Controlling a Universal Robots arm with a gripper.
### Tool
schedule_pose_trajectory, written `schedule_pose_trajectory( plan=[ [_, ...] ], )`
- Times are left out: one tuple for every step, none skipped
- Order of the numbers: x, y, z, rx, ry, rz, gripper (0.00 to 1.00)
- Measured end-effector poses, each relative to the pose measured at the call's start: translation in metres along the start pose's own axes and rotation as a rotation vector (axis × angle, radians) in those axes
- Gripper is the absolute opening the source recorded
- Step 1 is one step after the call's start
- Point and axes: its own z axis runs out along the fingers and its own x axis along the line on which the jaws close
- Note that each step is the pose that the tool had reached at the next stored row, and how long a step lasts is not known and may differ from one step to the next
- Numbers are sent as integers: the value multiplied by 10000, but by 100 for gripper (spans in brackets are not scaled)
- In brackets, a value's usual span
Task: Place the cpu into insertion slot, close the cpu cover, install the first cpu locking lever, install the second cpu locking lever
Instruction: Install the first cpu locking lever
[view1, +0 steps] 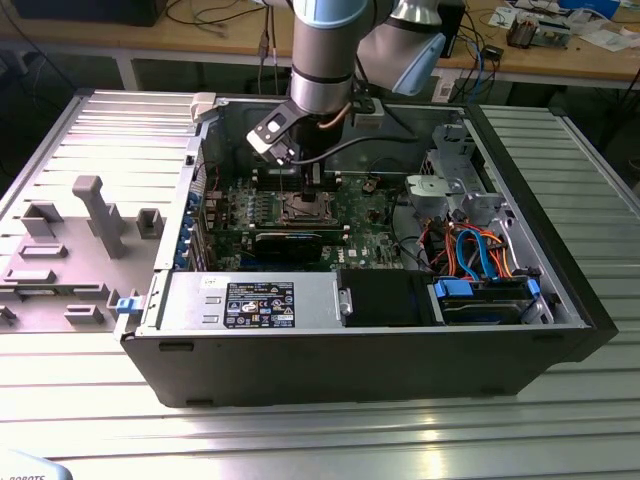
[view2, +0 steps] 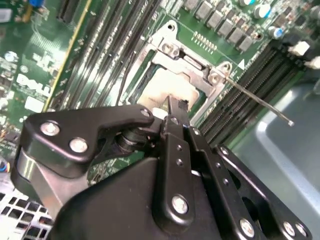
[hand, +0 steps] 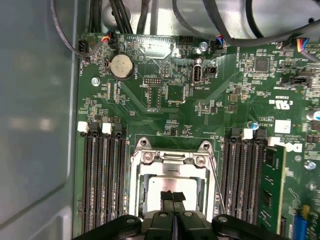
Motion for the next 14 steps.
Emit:
schedule_pose_trajectory(
  plan=[
    [1,-1,-40,-2,-1,-2,11],
    [2,-2,-75,-5,-3,-5,11],
    [3,-3,-104,-9,-9,-5,11],
    [4,-4,-123,-11,-10,-6,11],
    [5,-5,-157,-13,-10,-8,11],
    [5,-5,-176,-14,-15,-7,11],
    [6,-5,-181,-17,-14,-8,11],
    [5,-6,-189,-14,-19,-7,11],
    [6,-7,-226,-17,-18,-7,11],
    [8,-8,-268,-19,-17,-7,11],
    [8,-9,-293,-18,-18,-7,11],
    [8,-9,-314,-20,-17,-8,11],
    [9,-10,-337,-20,-19,-8,11],
    [10,-11,-362,-21,-19,-8,11]
  ],
)
